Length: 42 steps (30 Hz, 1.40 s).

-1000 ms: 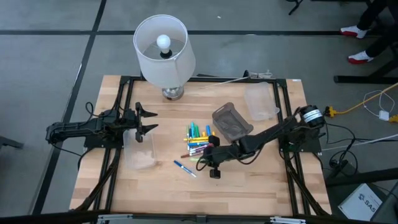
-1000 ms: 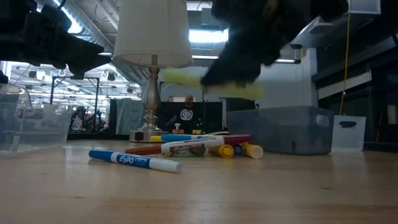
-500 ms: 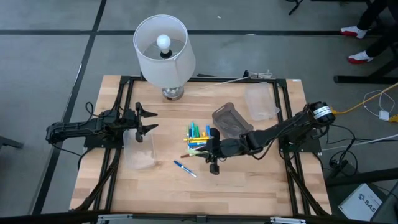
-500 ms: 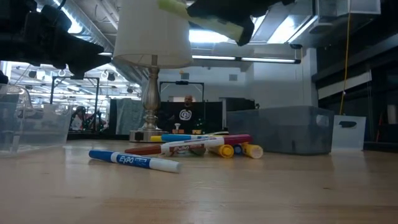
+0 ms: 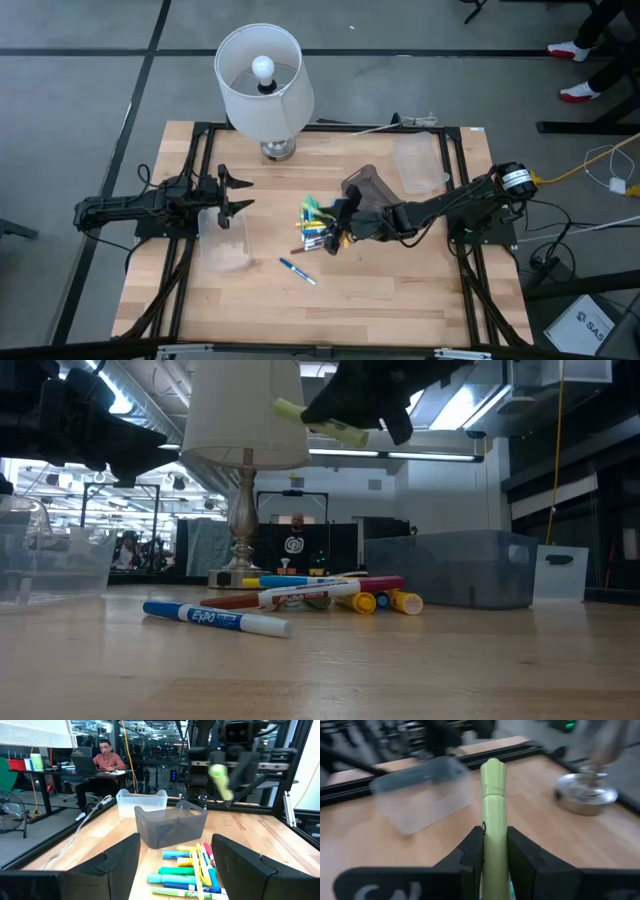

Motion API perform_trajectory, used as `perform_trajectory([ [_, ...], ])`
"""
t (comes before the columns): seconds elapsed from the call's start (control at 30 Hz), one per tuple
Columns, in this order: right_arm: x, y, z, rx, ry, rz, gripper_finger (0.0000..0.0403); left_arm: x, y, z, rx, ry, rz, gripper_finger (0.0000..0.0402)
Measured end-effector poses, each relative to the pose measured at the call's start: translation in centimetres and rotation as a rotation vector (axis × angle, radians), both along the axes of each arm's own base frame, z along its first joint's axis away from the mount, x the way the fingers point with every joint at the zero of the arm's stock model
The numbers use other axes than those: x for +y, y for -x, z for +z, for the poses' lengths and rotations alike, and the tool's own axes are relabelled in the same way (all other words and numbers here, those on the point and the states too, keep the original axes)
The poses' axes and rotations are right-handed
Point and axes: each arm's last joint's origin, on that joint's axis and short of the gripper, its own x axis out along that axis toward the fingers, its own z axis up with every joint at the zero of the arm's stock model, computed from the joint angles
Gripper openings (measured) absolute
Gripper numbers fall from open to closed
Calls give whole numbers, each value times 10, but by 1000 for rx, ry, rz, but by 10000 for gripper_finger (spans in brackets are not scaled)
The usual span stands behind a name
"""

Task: Pick & Place Markers
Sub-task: Put the light green highlighter pen into the right transparent bin

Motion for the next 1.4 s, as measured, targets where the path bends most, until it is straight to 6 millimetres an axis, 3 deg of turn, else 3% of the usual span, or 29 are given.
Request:
perform_trajectory([
  [0.4,-42,2,2,40,18,-187,67,0,0,0,0,0,0,242],
  [0.93,-77,67,56,60,2,-387,67,0,0,0,1,0,0,242],
  [1.4,-107,102,37,276,-20,-701,67,0,0,0,0,-1,-1,242],
])
